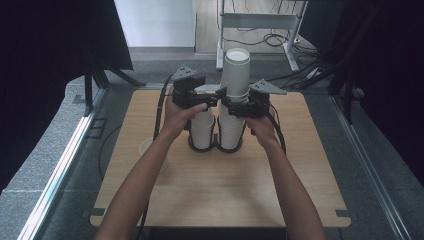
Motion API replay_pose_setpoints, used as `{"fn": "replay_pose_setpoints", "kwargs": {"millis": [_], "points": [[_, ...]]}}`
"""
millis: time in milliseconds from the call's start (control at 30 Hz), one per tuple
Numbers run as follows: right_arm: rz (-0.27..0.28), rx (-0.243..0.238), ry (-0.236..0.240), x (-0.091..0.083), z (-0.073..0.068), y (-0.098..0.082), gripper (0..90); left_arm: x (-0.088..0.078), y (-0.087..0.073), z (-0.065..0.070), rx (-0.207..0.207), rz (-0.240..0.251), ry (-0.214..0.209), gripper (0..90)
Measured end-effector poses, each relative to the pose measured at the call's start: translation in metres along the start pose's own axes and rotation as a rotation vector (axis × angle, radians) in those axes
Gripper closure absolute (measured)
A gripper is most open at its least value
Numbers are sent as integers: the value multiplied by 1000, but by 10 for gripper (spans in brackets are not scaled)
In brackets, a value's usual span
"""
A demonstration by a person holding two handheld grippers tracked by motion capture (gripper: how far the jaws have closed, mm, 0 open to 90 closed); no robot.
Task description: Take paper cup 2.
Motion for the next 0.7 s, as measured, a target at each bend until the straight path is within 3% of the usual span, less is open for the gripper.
{"fn": "replay_pose_setpoints", "kwargs": {"millis": [333,700], "points": [[-8,0,1,0,0,0,35,13,16,0,37,3,27,95],[-22,-3,6,0,0,0,35,28,21,11,72,-11,-6,47]]}}
Point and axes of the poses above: each handheld gripper's, and its own axes: x roughly forward along the jaws, y roughly out of its top, z roughly to its right, the point moved 10 cm from there along x, roughly forward along the jaws, and after that the axes turned 13 degrees about -x, right-handed, at the moved point
